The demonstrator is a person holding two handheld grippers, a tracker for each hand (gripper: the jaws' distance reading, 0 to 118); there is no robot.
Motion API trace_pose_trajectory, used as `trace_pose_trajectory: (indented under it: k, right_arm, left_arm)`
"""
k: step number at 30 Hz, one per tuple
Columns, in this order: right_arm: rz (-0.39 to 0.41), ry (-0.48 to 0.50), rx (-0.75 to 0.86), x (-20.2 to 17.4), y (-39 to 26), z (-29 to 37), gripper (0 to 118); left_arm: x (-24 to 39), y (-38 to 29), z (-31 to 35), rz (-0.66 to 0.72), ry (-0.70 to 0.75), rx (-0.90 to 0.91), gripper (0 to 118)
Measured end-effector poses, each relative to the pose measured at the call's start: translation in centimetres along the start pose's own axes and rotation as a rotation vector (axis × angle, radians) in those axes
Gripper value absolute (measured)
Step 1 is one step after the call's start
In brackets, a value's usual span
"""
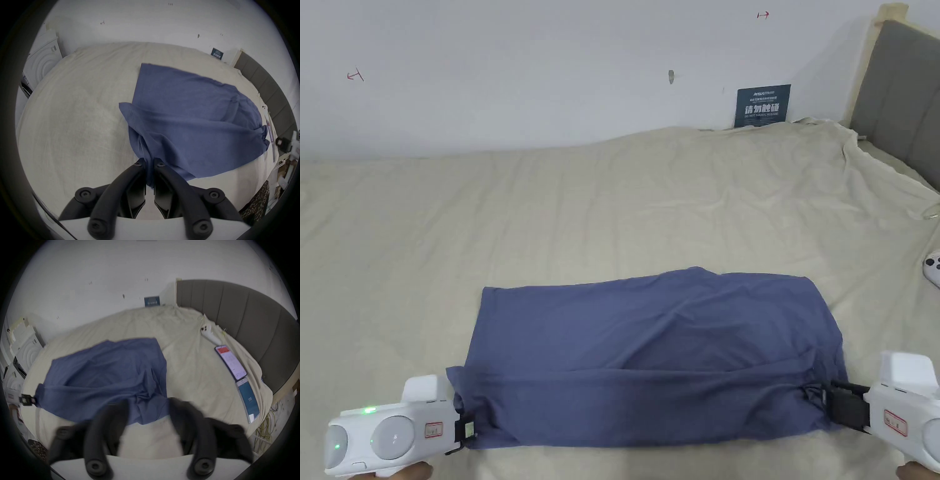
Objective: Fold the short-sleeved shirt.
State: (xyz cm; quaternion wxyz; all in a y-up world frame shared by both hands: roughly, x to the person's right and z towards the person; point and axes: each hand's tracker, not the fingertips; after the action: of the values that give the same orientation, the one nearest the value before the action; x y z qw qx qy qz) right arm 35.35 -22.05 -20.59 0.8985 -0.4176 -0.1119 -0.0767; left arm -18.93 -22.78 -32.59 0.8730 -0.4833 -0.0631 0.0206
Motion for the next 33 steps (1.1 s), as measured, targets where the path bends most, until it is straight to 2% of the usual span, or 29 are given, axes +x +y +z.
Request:
trace_pose_trajectory:
  k: [1, 4, 6, 7, 10, 12, 13, 17, 24, 33]
  right_arm:
    - [0.011, -0.009, -0.005, 0.2, 0.0, -1.0, 95]
    - [0.039, -0.031, -0.055, 0.3, 0.0, -3.5, 94]
    - [0.032, -0.026, -0.088, 0.0, -0.2, -4.6, 91]
    - [0.029, -0.021, -0.100, 0.1, -0.3, -5.0, 86]
    - [0.005, -0.030, -0.116, -0.1, -0.9, -5.3, 52]
    - [-0.019, -0.011, -0.112, 0.3, -1.2, -5.2, 19]
    - [-0.039, 0.000, -0.099, -0.2, -1.4, -4.1, 9]
    - [-0.094, 0.046, -0.066, 0.4, -1.7, -1.9, 9]
    - [-0.123, 0.107, -0.006, 1.6, -3.3, 2.9, 9]
    - [-0.144, 0.127, -0.022, 3.8, -8.0, 6.6, 9]
  left_arm:
    - [-0.1, 0.2, 0.3, 0.001, -0.007, 0.009, 5]
    - [-0.3, 0.8, 1.0, 0.002, -0.015, 0.026, 5]
    - [-0.4, 1.0, 1.1, 0.005, -0.019, 0.034, 5]
    - [-0.3, 1.0, 1.3, 0.007, -0.020, 0.036, 5]
    - [-0.4, 1.0, 1.0, 0.011, -0.018, 0.031, 5]
    - [-0.5, 0.7, 0.7, 0.014, -0.014, 0.025, 5]
    - [-0.6, 0.6, 0.7, 0.017, -0.012, 0.023, 5]
    - [-1.2, -0.1, 0.6, 0.039, -0.005, 0.019, 5]
    - [-2.8, -2.0, 2.4, 0.104, -0.029, 0.033, 5]
    - [-3.4, -8.3, 6.5, 0.096, -0.034, 0.018, 5]
